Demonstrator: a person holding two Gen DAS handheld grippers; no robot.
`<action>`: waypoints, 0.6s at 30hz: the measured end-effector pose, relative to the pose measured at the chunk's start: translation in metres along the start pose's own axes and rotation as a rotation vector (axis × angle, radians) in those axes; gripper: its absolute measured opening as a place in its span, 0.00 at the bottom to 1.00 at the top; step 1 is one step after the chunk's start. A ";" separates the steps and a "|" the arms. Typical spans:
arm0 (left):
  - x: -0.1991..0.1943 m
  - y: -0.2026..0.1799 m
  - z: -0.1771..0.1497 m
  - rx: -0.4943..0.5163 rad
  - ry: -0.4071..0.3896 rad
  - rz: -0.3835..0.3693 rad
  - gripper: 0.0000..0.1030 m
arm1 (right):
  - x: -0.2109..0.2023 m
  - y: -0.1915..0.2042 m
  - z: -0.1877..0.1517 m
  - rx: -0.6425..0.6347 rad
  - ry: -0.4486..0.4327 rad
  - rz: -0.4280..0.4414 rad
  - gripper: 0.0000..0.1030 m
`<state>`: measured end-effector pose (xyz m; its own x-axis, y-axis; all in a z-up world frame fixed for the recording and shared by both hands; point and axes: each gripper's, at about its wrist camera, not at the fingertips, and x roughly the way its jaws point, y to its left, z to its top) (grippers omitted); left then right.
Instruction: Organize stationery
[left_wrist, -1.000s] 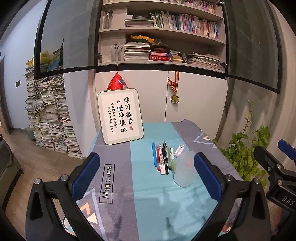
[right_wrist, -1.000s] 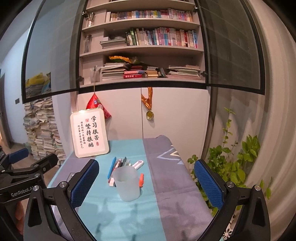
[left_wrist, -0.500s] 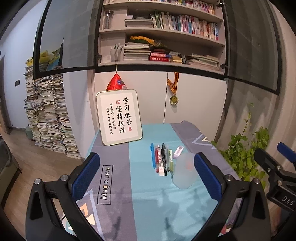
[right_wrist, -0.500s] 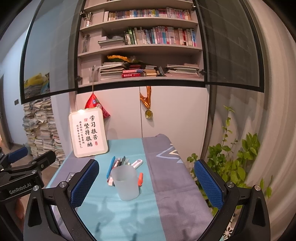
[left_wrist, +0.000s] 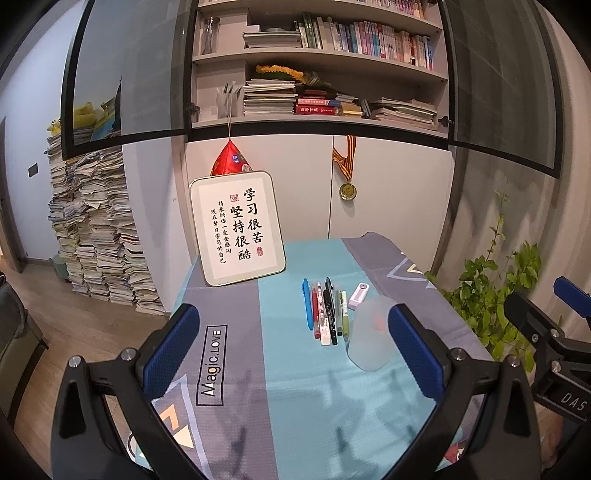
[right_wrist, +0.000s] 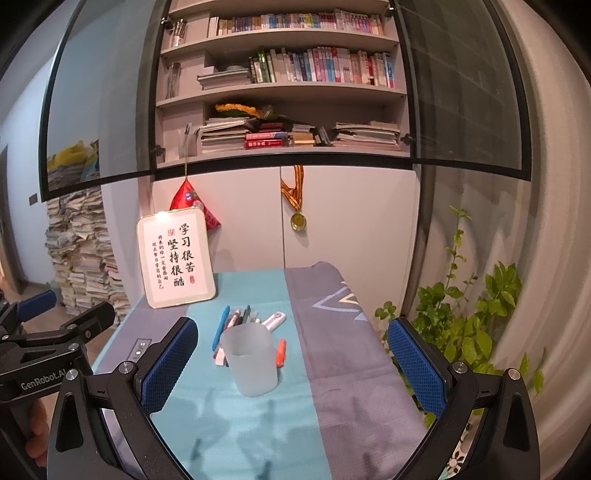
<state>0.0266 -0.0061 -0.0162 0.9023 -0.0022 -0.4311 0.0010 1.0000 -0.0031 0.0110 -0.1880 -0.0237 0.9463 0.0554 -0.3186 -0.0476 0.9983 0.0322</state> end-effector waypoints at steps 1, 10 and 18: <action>0.001 0.000 0.000 0.000 0.002 -0.001 0.99 | 0.001 0.001 0.001 -0.002 0.002 0.000 0.99; 0.008 -0.002 -0.003 0.002 0.018 0.004 0.99 | 0.007 0.006 0.002 -0.022 0.011 0.003 0.99; 0.012 0.001 0.000 0.002 0.015 0.004 0.99 | 0.011 0.008 0.005 -0.046 0.002 0.007 0.99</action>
<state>0.0379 -0.0051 -0.0216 0.8955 0.0017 -0.4450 -0.0017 1.0000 0.0003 0.0230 -0.1792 -0.0223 0.9452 0.0624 -0.3206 -0.0690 0.9976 -0.0095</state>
